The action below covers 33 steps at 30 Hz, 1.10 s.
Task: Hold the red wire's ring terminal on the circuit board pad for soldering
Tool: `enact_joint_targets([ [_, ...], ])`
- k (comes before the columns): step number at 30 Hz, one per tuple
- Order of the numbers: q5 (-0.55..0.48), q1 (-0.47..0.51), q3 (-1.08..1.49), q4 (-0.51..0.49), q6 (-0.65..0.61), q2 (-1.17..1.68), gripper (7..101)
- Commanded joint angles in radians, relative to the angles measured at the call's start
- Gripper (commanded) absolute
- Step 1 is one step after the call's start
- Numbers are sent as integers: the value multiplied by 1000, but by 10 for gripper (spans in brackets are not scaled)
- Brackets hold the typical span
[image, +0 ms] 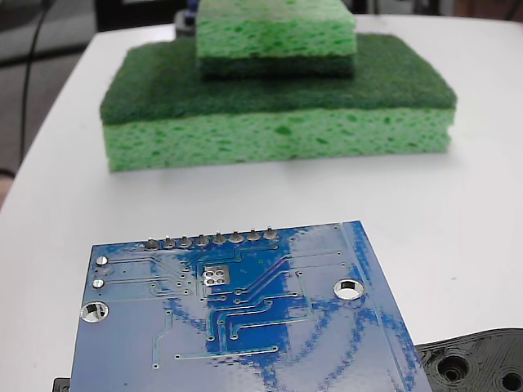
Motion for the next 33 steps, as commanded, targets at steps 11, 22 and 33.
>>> enact_joint_targets([
  [11, -86, 74, 118, 129, 48, 316, 1003],
  [22, -51, 35, 144, 109, 80, 325, 1003],
  [33, 91, -66, 149, 103, 126, 325, 1003],
])
